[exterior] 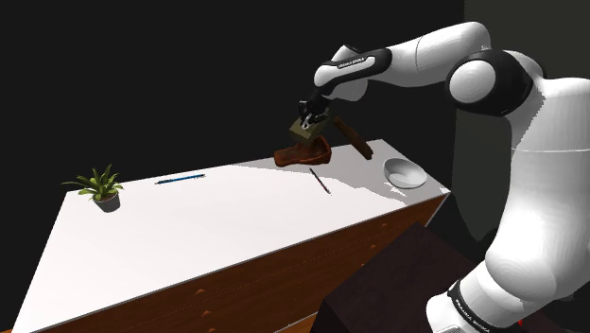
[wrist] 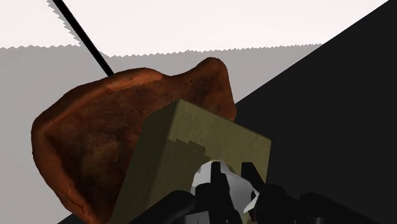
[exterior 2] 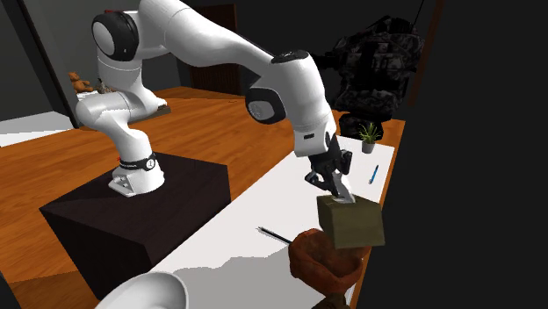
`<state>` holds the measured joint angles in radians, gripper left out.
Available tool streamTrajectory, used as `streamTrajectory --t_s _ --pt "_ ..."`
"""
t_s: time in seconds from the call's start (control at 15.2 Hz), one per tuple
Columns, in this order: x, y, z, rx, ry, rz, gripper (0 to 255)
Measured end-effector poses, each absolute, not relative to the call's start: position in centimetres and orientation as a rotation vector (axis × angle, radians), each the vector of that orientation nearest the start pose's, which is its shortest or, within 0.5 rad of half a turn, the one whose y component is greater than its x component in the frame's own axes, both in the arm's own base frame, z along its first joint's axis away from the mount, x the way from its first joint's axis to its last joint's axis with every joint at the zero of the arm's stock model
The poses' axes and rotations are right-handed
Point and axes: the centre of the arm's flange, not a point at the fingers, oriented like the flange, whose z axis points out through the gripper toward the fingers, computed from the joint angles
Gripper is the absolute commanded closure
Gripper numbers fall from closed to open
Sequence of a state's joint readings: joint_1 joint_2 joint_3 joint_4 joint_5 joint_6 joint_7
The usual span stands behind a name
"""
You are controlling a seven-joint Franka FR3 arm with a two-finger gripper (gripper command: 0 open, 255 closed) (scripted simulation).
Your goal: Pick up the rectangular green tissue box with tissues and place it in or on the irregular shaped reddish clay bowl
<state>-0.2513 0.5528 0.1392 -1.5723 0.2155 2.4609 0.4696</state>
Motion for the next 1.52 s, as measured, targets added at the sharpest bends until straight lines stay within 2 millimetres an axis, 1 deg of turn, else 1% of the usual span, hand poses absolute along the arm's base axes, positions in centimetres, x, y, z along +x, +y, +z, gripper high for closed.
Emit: streamTrajectory --t_s 0.13,0.46,0.53,0.73,0.92,1.06,1.19,1.25,1.52 --pt "71.8 -9.9 35.3 -2.624 1.051 -0.414 255" --pt "71.8 -10.1 35.1 -2.624 1.054 -0.413 255" --pt "71.8 -10.1 35.1 -2.624 1.055 -0.414 0" --pt "71.8 -10.6 35.2 -2.622 1.066 -0.422 0" --pt "71.8 -10.7 35.2 -2.622 1.067 -0.423 0" --pt "71.0 -10.9 36.4 -2.622 1.067 -0.423 0" --pt "70.3 -11.5 38.7 -2.622 1.068 -0.425 0" --pt "70.2 -11.5 39.3 -2.621 1.068 -0.425 0" --pt "69.9 -11.5 39.7 -2.622 1.067 -0.424 0"
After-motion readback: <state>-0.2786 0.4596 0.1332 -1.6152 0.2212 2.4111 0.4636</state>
